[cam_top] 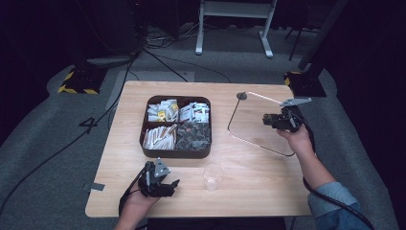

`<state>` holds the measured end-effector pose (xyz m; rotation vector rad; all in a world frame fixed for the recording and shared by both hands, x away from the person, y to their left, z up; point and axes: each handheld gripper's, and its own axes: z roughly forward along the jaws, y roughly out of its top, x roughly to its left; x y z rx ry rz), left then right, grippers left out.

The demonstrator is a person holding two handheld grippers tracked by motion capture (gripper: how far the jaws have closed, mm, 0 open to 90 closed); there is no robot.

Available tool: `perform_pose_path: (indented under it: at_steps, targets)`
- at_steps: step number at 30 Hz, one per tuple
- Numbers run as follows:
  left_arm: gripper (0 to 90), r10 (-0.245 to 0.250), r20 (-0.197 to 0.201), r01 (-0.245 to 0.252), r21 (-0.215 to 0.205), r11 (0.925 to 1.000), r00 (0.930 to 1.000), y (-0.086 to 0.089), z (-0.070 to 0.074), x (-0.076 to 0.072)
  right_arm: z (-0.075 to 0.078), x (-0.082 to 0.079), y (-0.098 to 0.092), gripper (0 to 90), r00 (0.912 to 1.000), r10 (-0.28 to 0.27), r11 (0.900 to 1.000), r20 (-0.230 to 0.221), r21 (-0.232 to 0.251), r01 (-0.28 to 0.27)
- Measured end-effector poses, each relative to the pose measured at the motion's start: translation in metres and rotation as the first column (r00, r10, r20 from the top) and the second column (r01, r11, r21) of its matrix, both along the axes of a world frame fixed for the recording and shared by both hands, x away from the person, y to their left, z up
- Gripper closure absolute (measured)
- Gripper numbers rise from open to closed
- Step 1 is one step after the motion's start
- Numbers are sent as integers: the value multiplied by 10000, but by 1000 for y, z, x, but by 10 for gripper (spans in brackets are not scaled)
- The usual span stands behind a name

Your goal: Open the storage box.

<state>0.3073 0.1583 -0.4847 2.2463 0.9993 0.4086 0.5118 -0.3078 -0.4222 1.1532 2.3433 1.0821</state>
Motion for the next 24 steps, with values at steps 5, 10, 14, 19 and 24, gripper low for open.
perform_pose_path:
  at_steps: [5, 10, 14, 19, 24]
  targets:
    - [279, -55, -74, 56, 176, 9998, 10000, -1, -2, 0, -11, 2, -7, 585, 9996, -86, 10000, -284, 20, 87]
    - [279, -84, -113, 88, 329, 9994, 9999, -3, -3, 0, -24, 0, -17, 585, 9986, -287, 9995, -454, -133, 281]
    - [279, -90, -145, 95, 345, 9994, 9999, -3, -4, 0, -30, -1, -24, 585, 9977, -424, 9991, -524, -109, 419]
    - [279, -127, -161, 132, 350, 9993, 9998, -3, -4, 1, -40, -6, -33, 585, 9967, -668, 9977, -459, 104, 673]
    - [279, -148, -176, 154, 366, 9992, 9997, -5, -5, 1, -52, -10, -37, 585, 9956, -847, 9952, -409, 467, 865]
